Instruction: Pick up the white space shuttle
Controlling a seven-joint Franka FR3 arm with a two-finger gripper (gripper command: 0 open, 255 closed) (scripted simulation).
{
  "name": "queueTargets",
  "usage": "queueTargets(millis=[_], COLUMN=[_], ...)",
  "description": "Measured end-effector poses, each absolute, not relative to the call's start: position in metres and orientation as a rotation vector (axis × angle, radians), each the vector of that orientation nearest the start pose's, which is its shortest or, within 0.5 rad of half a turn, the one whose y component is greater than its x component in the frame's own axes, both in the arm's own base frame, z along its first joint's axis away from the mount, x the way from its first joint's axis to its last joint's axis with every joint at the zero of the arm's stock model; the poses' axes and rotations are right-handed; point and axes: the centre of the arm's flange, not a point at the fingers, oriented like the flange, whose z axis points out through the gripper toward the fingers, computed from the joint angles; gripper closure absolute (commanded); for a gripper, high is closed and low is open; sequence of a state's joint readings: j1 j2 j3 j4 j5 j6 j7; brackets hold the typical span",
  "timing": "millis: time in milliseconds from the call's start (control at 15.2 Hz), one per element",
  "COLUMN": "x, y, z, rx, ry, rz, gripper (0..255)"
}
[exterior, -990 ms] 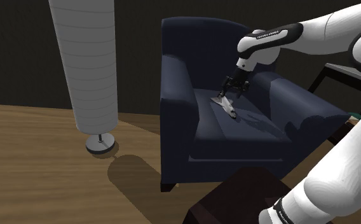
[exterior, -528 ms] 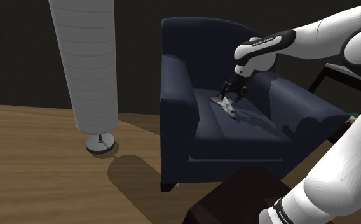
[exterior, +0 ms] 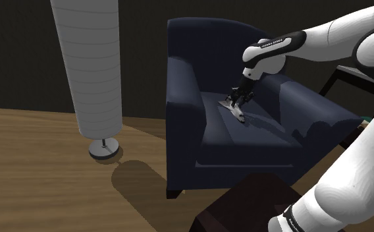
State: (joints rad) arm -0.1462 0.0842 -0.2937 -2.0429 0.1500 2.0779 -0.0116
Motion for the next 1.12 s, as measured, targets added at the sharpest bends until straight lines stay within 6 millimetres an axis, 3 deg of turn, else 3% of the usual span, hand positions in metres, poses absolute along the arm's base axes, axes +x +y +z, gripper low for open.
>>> queueTargets(millis=[264,1122], x=[0.511,0.511], y=[-0.229,-0.23], z=[0.405,0.471], rx=[-2.933,-2.933], ry=[0.755,0.755], rz=[0.031,0.031], gripper=[255,255])
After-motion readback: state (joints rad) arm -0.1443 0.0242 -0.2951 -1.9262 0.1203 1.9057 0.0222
